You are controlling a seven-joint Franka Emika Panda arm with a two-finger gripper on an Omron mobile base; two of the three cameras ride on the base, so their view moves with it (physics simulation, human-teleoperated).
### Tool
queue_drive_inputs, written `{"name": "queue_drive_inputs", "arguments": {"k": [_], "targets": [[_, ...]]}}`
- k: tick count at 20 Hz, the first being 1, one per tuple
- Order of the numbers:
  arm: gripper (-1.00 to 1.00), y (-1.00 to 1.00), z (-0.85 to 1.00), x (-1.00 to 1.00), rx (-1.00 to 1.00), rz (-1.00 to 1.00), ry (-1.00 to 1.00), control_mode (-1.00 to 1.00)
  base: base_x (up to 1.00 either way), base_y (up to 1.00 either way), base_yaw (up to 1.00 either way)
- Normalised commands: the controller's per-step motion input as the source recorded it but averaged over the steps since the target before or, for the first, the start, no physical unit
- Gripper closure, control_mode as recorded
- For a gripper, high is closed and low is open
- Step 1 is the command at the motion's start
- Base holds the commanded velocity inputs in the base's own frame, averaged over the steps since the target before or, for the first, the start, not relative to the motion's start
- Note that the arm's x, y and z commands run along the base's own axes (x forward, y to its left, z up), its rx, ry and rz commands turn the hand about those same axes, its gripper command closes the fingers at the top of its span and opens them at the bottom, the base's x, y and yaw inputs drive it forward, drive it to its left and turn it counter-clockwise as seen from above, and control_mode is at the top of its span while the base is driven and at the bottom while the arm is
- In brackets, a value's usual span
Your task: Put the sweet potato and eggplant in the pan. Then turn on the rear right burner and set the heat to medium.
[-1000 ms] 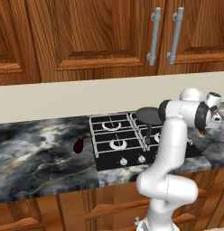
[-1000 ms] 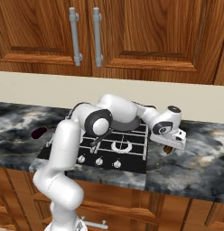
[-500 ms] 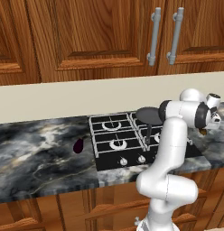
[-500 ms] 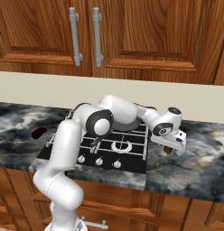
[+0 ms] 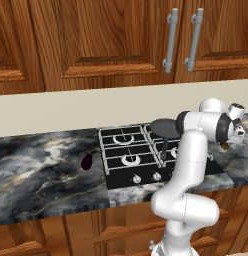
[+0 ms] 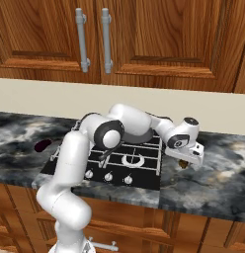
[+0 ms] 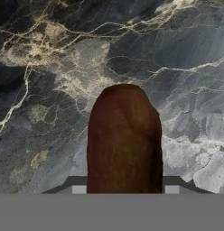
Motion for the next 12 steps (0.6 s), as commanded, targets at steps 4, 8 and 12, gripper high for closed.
{"name": "queue_drive_inputs", "arguments": {"k": [4,8,12], "targets": [[1.0,0.05,0.03,-0.16,0.0,0.03,-0.12,-1.0,0.0,0.0,0.0],[1.0,0.43,0.32,-0.31,0.0,0.13,-0.15,-1.0,0.0,0.0,0.0],[1.0,0.91,0.36,-0.04,0.0,0.17,-0.2,-1.0,0.0,0.0,0.0]]}}
